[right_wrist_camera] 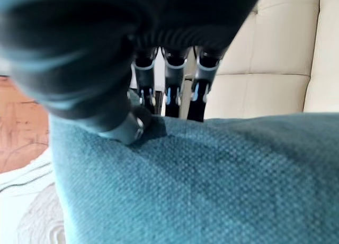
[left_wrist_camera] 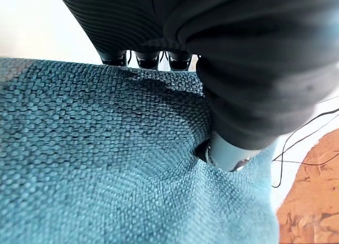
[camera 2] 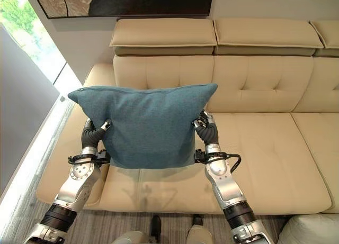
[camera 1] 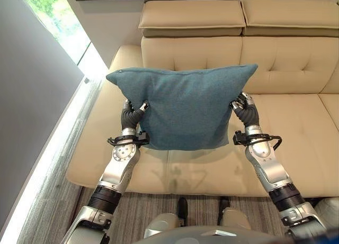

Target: Pick up all the scattered cushions and arrange them neatly on the sofa.

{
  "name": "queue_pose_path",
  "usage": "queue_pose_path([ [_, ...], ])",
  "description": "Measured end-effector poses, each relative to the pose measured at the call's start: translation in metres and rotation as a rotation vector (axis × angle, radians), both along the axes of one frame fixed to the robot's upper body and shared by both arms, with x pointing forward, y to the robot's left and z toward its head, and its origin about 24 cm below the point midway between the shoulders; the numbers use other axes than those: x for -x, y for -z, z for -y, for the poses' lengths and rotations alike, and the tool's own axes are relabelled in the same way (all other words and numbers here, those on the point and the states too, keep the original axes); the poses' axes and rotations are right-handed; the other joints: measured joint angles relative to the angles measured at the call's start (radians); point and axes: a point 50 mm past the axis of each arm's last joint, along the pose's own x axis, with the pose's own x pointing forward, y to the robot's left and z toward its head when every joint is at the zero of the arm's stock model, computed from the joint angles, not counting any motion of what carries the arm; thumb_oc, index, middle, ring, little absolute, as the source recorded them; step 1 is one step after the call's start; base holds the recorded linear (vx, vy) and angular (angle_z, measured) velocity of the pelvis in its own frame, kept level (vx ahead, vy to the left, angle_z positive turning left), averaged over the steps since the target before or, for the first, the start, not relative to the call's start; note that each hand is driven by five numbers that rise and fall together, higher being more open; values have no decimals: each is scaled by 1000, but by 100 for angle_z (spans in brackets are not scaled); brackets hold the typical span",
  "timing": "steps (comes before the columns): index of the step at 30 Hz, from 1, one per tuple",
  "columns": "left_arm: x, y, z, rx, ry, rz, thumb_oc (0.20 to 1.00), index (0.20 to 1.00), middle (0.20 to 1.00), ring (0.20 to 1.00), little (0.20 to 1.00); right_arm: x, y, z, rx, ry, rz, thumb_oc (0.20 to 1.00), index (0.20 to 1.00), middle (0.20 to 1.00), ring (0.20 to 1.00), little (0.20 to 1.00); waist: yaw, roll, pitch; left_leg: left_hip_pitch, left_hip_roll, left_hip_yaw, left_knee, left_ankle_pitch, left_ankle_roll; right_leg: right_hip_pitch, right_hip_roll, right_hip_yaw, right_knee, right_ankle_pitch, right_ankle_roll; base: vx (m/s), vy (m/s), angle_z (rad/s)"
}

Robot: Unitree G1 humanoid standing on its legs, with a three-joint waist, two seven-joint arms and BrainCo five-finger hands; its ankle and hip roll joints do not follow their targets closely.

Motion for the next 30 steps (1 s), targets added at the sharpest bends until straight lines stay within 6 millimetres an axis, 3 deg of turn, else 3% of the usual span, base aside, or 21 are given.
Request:
queue_pose_path([
  [3,1,2,3,15,-4,-7,200,200,200,200,200,0,0,2,11,2,-2,200,200,200,200,200,-6,-3,-2,24,42,-22,-20,9,-23,81,46,-40,-125,53,-26,160,-132,18],
  [7,-7,-7,13,27,12,23,200,200,200,200,200,-7,-11,6,43,22,33,200,200,200,200,200,-33,-5,-3,23,80,-32,-21,10,-42,85,83,-62,-122,45,-37,97,-68,10],
  [11,-35,-35,21,16,-14,97,200,200,200,200,200,-28,-35,-3,40,45,105,200,200,200,200,200,-57,-1,-10,-29,93,-32,-21,28,-60,32,97,-65,-122,61,-59,-17,-5,-1],
  [16,-72,-67,19,-51,-83,141,200,200,200,200,200,-65,-73,-15,99,102,181,200,200,200,200,200,-56,9,-13,-210,88,-31,-18,83,-62,-148,93,-61,-122,119,-69,-121,23,-2],
  [20,-97,-97,15,-143,-124,173,200,200,200,200,200,-88,-115,-22,151,141,262,200,200,200,200,200,-51,15,-12,-344,87,-28,-20,117,-71,-286,93,-52,-122,149,-65,-100,33,-3],
  [21,-108,-127,9,-197,-145,230,200,200,200,200,200,-95,-143,-26,151,153,325,200,200,200,200,200,-53,17,-11,-422,88,-28,-21,128,-86,-365,94,-51,-121,165,-61,-34,39,-2],
  [26,-121,-161,14,-285,-156,277,200,200,200,200,200,-102,-169,-19,248,203,382,200,200,200,200,200,-52,17,-11,-489,89,-27,-21,139,-78,-432,95,-51,-121,173,-67,-3,7,0],
  [28,-125,-192,19,-298,-168,339,200,200,200,200,200,-103,-197,-18,244,226,446,200,200,200,200,200,-52,17,-10,-535,89,-28,-20,139,-78,-479,95,-50,-121,176,-70,0,0,0],
  [30,-127,-209,15,-309,-194,361,200,200,200,200,200,-105,-211,-21,266,234,472,200,200,200,200,200,-56,16,-10,-555,89,-26,-20,139,-78,-500,95,-50,-121,176,-70,0,0,0],
])
